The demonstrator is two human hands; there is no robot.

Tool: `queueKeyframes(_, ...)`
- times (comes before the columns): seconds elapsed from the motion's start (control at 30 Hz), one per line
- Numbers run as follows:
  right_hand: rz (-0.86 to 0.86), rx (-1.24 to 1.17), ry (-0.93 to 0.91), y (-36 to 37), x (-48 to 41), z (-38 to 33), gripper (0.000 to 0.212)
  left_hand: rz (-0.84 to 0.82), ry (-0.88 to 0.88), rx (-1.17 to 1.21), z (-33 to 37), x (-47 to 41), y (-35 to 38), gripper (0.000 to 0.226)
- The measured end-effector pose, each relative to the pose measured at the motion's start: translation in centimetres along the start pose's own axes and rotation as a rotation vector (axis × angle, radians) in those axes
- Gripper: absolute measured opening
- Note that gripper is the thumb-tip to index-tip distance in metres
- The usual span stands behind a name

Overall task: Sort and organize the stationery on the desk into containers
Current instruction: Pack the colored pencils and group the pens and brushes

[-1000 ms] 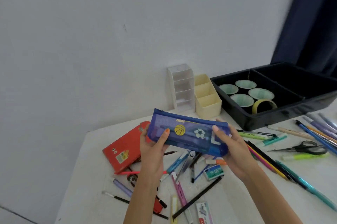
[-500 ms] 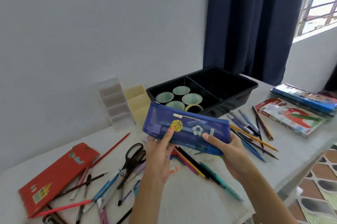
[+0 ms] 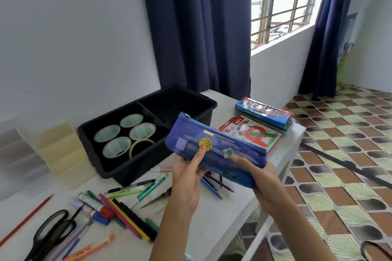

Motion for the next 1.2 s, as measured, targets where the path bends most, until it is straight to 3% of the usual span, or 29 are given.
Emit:
queueKeyframes(0.2,0.170,-0.034,-0.035,-2.5,-2.9,-1.5,0.053,0.021,-0.098,-0.048,-3.2,-4.1,3.2,0.044)
queueKeyframes(0.33,0.243,-0.154,-0.019,-4.5,-5.3,-2.9,0.026,0.032,-0.153,-0.005,-5.4,-7.3,5.4,0.048)
queueKeyframes(0.57,0.393,-0.198,-0.102,-8.0,-8.8,-5.5,0.048,-0.081,-0.331,0.024,-8.6,-12.2,9.3,0.028)
queueKeyframes(0.7,0.436,-0.138,-0.115,-9.8,-11.0,-7.5,0.047,-0.118,-0.313,-0.121,-10.7,-14.4,11.3,0.019)
queueKeyframes(0.9,0.386,0.017,-0.168,-13.2,-15.3,-10.1,0.048,-0.019,-0.247,-0.102,-13.7,-17.9,14.9,0.023)
queueKeyframes(1.2,0.353,0.359,-0.186,-16.3,-21.3,-11.8,0.046,0.178,-0.114,-0.284,-18.0,-21.2,17.6,0.026)
Point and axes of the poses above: each hand's wrist, its own x-axis away from the middle knuckle, its own y-axis out of the palm, z = x × y, the point moved 1 cm from there along -x, towards the middle knuckle, and after that the axes turned 11 degrees about y, right-handed, at the moved point
